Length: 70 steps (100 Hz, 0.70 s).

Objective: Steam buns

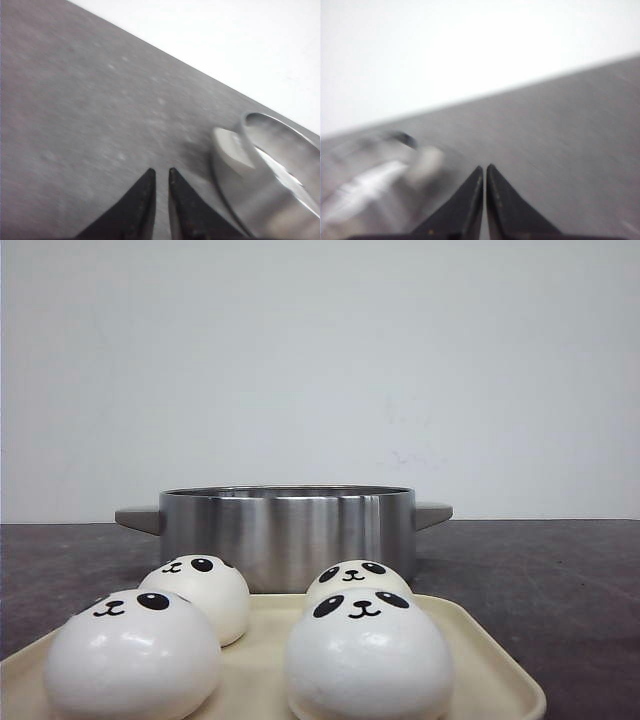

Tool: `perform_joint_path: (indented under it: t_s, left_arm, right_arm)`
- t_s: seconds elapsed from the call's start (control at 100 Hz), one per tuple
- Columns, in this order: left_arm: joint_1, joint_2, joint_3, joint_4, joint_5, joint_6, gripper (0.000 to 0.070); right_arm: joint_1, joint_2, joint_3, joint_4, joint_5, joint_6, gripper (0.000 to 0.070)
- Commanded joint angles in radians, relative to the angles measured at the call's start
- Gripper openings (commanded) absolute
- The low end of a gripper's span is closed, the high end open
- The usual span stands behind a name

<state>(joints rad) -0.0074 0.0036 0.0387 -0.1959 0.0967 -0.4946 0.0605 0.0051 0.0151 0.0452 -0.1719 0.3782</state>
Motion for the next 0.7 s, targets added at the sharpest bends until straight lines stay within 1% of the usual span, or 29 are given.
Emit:
perform_joint_path:
  t_s: [0.0, 0.06, 0.1, 0.15, 0.21, 0.27, 0.32, 0.41, 0.48, 0.59, 0.69]
  left_arm:
    - [0.001, -0.001, 0.026, -0.028, 0.047, -0.038, 0.0]
    - [0.0, 0.0, 0.06, -0.027, 0.108, -0.039, 0.0]
    - [0.0, 0.0, 0.093, -0.026, 0.153, -0.039, 0.0003]
    - [0.0, 0.005, 0.15, -0.033, 0.204, -0.038, 0.0004]
    - [0.0, 0.021, 0.224, -0.06, 0.237, -0.038, 0.0005]
    - [0.0, 0.057, 0.319, -0.111, 0.242, -0.033, 0.0005]
    - [0.0, 0.101, 0.41, -0.165, 0.242, -0.005, 0.0005]
    - [-0.004, 0.192, 0.575, -0.247, 0.245, 0.084, 0.0004]
    - [-0.019, 0.254, 0.686, -0.282, 0.245, 0.149, 0.0004]
    - [-0.049, 0.335, 0.818, -0.303, 0.245, 0.221, 0.0004]
    - [-0.072, 0.386, 0.893, -0.341, 0.245, 0.245, 0.0006]
  right_arm:
    - [0.002, -0.002, 0.014, 0.091, -0.06, 0.087, 0.0003]
    - [0.002, -0.002, 0.055, 0.101, -0.101, 0.11, 0.0003]
    - [0.002, -0.001, 0.107, 0.078, -0.128, 0.115, 0.0003]
    - [0.002, 0.001, 0.181, 0.018, -0.145, 0.112, 0.0003]
    - [0.002, 0.018, 0.288, -0.086, -0.145, 0.105, 0.0003]
    - [0.002, 0.053, 0.405, -0.195, -0.145, 0.068, 0.0003]
    - [0.002, 0.095, 0.504, -0.275, -0.146, 0.012, 0.0003]
    - [0.002, 0.179, 0.674, -0.395, -0.146, -0.093, 0.0003]
    - [0.002, 0.236, 0.789, -0.472, -0.146, -0.156, 0.0003]
    - [0.002, 0.297, 0.904, -0.54, -0.145, -0.19, 0.0003]
    - [0.002, 0.309, 0.932, -0.547, -0.146, -0.193, 0.0003]
